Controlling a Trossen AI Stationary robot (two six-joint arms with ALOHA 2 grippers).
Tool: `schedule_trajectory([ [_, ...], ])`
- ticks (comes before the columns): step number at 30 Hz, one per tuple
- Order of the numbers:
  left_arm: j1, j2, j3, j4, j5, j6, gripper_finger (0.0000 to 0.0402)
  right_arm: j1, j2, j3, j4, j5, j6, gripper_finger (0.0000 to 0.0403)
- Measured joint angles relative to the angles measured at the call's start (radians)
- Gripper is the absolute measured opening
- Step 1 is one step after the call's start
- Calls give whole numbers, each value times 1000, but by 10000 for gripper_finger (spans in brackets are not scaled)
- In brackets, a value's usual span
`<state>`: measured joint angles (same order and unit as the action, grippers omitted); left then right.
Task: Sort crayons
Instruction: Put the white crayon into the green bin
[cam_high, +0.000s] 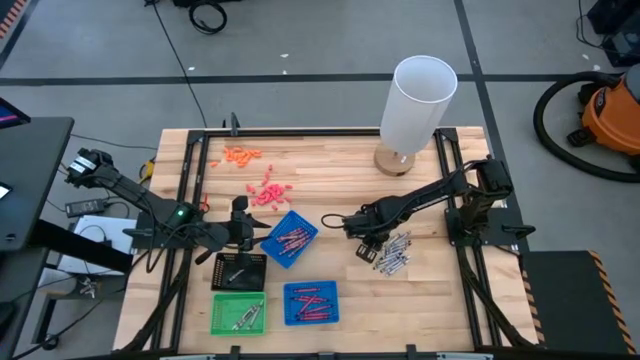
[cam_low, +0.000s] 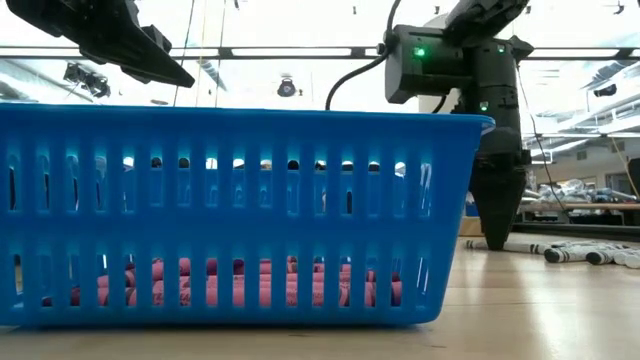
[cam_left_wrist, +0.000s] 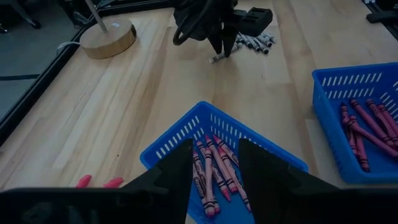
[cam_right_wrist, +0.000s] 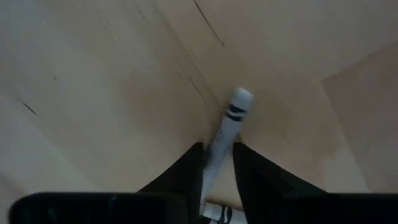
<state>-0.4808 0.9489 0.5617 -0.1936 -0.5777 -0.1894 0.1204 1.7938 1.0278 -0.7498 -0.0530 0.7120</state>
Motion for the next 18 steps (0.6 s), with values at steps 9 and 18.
schedule_trajectory([
  [9, 0, 0, 0, 0, 0, 0, 137, 10, -1, -8, 21, 34, -49, 24],
  [18, 0, 0, 0, -1, 0, -6, 137, 48, 7, 119, 85, 123, -195, 35],
])
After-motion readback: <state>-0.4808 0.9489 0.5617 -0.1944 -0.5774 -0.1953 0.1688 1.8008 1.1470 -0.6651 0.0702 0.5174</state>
